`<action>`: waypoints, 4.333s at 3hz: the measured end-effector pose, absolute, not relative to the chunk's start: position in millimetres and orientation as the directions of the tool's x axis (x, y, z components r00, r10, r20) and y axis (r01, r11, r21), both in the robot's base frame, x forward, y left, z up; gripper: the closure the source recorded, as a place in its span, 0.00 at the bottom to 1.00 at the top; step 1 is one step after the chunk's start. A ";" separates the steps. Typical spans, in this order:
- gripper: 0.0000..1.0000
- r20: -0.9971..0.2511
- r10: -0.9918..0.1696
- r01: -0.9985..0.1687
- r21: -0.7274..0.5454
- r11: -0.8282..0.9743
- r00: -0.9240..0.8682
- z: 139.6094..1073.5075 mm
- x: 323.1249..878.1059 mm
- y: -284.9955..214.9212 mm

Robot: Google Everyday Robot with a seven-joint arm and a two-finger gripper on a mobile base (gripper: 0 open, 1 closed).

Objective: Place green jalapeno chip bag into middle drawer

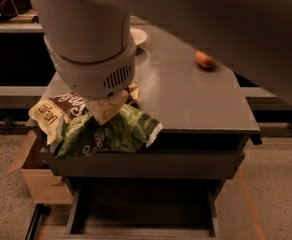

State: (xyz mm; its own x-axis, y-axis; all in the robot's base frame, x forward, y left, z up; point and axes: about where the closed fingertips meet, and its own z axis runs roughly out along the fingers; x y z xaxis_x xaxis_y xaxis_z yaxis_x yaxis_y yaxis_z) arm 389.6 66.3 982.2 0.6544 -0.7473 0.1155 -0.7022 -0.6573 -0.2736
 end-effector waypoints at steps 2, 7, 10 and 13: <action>1.00 -0.046 -0.802 -0.797 -0.164 -0.582 0.595 913.3 358.5 21.4; 1.00 -0.176 -0.848 -0.861 0.012 -0.509 0.499 693.2 386.0 -31.4; 1.00 -0.171 -0.841 -0.857 -0.048 -0.514 0.514 629.9 390.3 -33.6; 0.77 -0.139 -0.847 -0.855 -0.171 -0.490 0.513 555.5 418.6 -23.5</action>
Offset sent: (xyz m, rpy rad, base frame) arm -0.0403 -0.0993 -0.1634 0.0849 0.4449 -0.1510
